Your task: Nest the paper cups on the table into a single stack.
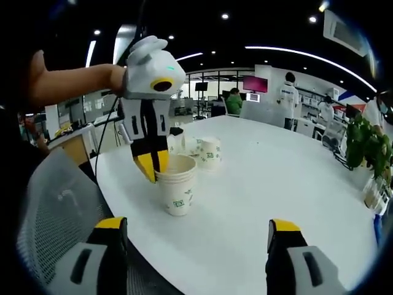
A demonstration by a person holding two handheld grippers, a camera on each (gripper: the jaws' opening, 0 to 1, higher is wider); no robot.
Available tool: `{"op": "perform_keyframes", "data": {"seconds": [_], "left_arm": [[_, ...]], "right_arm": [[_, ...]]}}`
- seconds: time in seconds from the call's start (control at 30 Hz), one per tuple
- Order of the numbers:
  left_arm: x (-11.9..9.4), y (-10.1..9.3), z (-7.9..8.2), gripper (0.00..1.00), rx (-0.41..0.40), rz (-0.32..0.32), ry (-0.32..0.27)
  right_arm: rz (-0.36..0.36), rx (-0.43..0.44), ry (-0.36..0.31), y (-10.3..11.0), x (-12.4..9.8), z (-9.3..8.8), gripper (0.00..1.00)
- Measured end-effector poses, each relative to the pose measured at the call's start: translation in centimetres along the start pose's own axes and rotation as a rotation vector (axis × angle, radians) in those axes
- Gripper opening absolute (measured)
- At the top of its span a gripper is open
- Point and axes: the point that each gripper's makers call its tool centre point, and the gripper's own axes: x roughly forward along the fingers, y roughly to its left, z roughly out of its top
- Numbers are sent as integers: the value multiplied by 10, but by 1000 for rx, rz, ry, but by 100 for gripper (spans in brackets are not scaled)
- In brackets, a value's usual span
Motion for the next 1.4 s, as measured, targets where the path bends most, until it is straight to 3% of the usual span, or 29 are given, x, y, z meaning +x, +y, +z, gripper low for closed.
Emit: {"op": "perform_keyframes", "data": {"seconds": [0.27,0.7,1.03,1.4], "left_arm": [[-8,5,-12,0,43,73,13],[-21,18,-21,0,25,142,22],[-18,26,-26,0,38,161,55],[-15,26,-25,1,43,154,49]], "right_arm": [[-2,1,-3,0,0,1,96],[0,0,-4,1,0,2,96],[-3,1,-4,0,0,2,96],[2,-3,3,1,0,1,96]]}}
